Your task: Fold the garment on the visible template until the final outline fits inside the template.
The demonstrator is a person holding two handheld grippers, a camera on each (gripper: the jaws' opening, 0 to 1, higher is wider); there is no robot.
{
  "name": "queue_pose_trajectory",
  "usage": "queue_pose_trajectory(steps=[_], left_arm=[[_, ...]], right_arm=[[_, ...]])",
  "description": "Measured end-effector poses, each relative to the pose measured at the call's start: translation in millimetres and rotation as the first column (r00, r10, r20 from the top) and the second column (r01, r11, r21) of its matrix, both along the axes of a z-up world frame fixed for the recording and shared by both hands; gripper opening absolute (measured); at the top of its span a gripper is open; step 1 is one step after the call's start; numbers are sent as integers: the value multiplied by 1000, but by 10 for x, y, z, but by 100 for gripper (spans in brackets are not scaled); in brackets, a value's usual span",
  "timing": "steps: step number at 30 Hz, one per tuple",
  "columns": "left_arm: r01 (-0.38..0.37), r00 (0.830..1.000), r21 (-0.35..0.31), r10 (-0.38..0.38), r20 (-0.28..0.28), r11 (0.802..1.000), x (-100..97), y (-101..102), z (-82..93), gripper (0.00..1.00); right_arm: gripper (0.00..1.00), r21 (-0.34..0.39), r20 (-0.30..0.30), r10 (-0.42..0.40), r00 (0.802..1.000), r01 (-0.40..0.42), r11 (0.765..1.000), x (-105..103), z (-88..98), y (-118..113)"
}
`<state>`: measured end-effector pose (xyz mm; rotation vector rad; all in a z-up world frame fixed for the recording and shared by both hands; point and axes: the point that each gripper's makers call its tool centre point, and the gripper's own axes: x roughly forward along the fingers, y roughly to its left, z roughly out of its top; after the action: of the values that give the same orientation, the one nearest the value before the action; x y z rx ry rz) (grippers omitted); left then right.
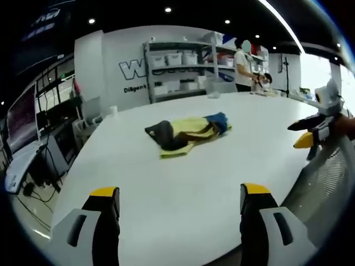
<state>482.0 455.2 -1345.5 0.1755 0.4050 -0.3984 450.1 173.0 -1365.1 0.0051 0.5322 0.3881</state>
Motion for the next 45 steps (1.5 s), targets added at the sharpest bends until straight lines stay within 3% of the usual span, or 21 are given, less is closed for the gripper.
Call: queue_pose_trajectory(steps=[21,28,45], left_arm=[[-13,1000,-15,13,21,1000,14,18,52,91],[-11,1000,-19,11,23,1000,15,14,56,94],[-14,1000,-15,14,12,1000,12,27,31,93]], right_arm=[[85,-18,-23,17,1000,-18,1000,-10,-44,12],[96,-25,52,-20,998,21,999,51,79,-56],[93,-19,31,-1,1000,1,1000,33,46,-7]])
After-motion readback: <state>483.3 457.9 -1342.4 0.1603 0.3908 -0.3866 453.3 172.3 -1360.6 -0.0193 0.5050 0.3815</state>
